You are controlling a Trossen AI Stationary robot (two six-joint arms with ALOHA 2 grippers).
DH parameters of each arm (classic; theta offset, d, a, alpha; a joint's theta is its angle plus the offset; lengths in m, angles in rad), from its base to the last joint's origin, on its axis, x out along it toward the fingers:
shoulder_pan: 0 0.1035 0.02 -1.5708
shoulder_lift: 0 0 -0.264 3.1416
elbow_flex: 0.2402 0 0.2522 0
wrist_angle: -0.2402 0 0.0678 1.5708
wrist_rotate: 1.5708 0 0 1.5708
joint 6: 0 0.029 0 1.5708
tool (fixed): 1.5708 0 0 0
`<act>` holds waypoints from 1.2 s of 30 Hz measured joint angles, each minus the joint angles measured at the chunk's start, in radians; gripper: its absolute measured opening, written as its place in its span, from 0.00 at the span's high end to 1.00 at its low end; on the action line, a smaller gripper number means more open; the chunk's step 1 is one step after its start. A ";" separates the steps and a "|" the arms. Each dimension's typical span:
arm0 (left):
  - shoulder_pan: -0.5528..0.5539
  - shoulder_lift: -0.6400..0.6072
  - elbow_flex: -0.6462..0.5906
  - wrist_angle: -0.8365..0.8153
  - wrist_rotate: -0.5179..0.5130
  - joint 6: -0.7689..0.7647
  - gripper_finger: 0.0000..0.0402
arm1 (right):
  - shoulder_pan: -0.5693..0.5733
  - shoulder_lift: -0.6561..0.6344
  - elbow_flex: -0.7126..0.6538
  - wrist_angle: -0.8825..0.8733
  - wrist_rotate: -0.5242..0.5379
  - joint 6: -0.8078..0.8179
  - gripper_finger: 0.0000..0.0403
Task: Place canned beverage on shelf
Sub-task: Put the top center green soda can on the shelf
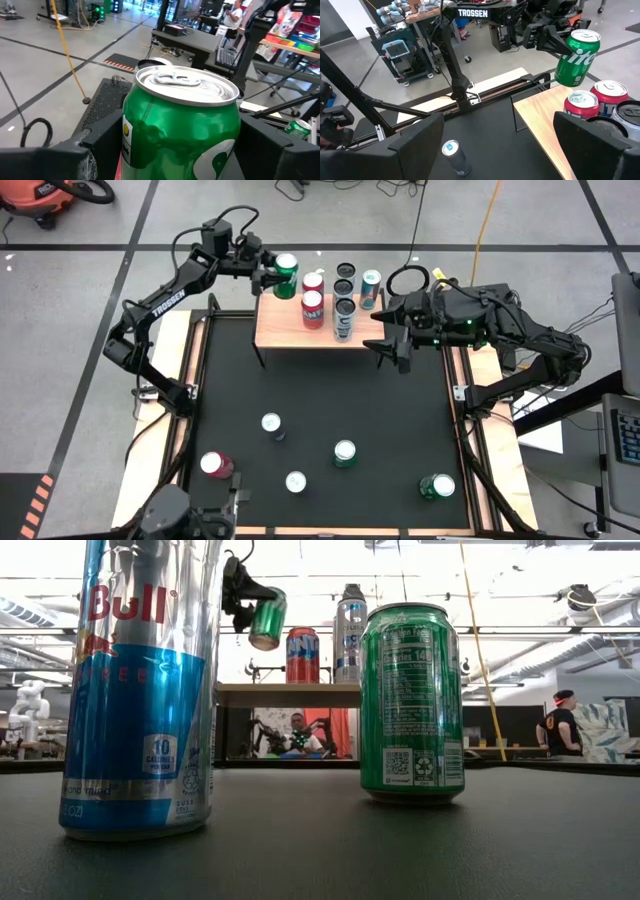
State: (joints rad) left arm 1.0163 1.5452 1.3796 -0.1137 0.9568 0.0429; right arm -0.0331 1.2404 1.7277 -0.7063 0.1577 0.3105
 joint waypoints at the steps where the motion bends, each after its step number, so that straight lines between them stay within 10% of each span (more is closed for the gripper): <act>1: 0.004 0.000 0.000 0.000 0.010 0.000 0.25 | 0.000 0.000 0.000 0.000 0.000 0.000 0.11; 12: 0.078 0.000 0.001 -0.297 0.172 0.186 0.25 | 0.000 0.000 0.000 0.000 -0.001 -0.001 0.11; 36: 0.109 0.142 0.001 -0.238 0.310 0.281 0.25 | 0.000 0.000 0.000 0.000 0.001 -0.004 0.11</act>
State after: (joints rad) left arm 1.1254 1.6873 1.3808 -0.3514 1.2663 0.3238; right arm -0.0334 1.2404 1.7279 -0.7063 0.1589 0.3061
